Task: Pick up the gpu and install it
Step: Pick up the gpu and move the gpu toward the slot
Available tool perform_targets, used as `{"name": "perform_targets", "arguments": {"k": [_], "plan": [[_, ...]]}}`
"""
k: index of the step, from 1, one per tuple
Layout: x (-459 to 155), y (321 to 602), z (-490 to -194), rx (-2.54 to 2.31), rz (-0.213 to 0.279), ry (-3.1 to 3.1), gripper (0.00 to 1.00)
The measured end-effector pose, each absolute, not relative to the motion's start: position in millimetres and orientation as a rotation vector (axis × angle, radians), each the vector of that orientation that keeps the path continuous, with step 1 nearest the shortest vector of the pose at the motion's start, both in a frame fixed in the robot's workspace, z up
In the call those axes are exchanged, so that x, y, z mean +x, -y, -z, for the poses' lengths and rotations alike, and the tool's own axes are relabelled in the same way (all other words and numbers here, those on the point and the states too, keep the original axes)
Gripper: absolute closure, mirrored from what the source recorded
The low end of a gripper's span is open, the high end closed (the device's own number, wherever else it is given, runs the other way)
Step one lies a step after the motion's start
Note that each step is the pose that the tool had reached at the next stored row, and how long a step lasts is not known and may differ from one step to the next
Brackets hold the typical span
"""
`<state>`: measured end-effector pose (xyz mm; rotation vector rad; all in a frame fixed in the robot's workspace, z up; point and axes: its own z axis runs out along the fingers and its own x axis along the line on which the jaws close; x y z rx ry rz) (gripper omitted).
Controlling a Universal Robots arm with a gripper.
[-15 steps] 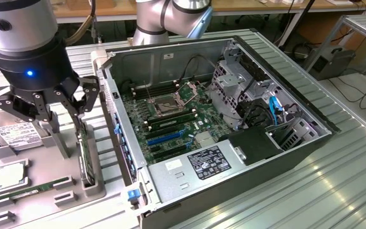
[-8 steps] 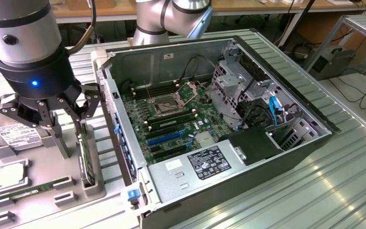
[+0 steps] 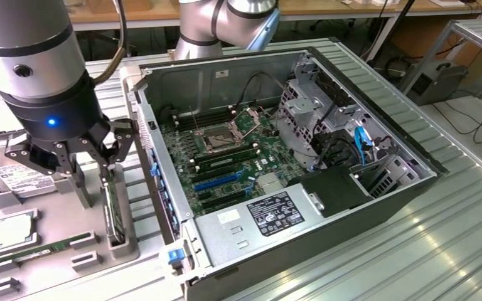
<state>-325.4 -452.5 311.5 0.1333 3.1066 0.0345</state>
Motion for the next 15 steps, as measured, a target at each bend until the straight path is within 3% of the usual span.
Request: {"name": "perform_targets", "arguments": {"k": [15], "plan": [[-325.4, 452.5, -283.7, 0.138, -0.034, -3.106, 0.58]]}}
